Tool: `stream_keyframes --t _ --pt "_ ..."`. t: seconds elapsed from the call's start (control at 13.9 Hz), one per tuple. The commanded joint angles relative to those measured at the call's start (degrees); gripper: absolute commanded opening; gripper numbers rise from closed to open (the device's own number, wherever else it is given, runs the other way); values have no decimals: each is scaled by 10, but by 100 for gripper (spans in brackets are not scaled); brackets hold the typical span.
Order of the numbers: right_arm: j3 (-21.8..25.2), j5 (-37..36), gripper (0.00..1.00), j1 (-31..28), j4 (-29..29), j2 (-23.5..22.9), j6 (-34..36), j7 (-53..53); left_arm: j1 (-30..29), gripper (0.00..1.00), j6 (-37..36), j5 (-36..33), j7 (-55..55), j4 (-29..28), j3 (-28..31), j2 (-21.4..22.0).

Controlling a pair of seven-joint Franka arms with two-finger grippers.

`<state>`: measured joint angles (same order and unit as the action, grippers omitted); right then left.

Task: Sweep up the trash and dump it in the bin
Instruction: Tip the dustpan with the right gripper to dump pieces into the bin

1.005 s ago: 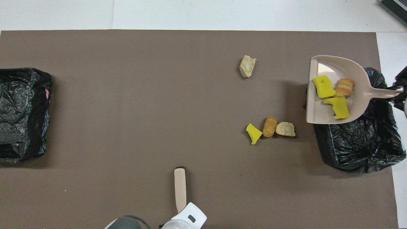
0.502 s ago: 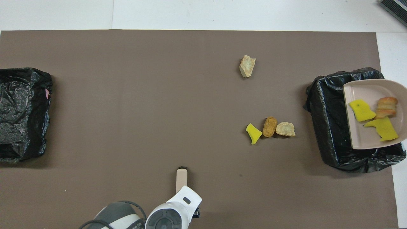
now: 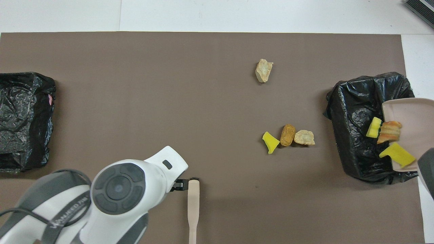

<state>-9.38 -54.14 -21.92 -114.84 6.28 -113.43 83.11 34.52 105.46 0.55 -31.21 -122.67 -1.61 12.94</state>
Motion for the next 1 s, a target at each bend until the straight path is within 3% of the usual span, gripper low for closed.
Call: stream_keyframes --t 0.0,0.29,0.5,0.65,0.93 --pt "-2 -18 0 -2 0 36 -4 38 -55 100 -44 -40 62 68 -7 -11" --pt "-5 48 0 14 9 32 -13 39 -144 100 -106 -42 196 156 -6 -11" --pt "-5 26 0 33 29 22 -17 36 -219 100 -184 -41 315 249 -6 -19" --pt "-5 55 0 37 48 11 -17 3 -262 100 -240 -35 378 317 -4 -41" --pt "-5 268 0 47 58 0 -6 -91 -301 100 -282 -27 418 369 -1 -72"
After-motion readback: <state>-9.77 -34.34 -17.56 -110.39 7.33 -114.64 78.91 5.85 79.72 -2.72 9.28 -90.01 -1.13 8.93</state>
